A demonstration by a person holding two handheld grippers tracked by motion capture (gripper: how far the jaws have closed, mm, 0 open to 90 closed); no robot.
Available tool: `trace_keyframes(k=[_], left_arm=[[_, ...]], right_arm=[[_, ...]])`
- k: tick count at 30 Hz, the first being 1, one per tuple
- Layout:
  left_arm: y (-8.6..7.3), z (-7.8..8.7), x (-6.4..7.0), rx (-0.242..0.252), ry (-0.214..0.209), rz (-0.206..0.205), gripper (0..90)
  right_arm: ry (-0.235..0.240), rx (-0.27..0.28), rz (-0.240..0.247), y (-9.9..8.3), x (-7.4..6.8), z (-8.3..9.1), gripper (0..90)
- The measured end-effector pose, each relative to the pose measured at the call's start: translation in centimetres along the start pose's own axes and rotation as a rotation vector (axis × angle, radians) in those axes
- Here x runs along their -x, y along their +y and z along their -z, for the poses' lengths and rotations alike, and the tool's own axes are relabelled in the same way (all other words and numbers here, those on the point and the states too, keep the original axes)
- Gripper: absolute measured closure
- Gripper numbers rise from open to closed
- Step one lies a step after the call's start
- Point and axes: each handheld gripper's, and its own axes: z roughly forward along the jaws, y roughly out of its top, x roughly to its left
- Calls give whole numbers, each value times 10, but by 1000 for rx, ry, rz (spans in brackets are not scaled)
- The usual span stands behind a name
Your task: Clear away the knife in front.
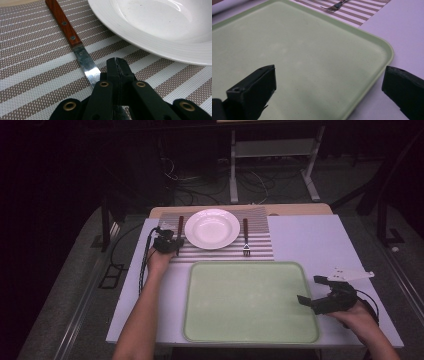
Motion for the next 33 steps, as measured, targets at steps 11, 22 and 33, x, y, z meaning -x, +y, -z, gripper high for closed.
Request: trace_keyframes(k=[11,22,33], left_arm=[[-1,3,-4,-3,4,13,894],[-4,8,-10,-5,20,33,895],[-9,13,-17,-2,35,59,896]], right_arm=[[-2,-1,-2,0,0,1,0],[-2,-2,1,0,0,1,0],[-2,-5,5,0,-1,0,0]])
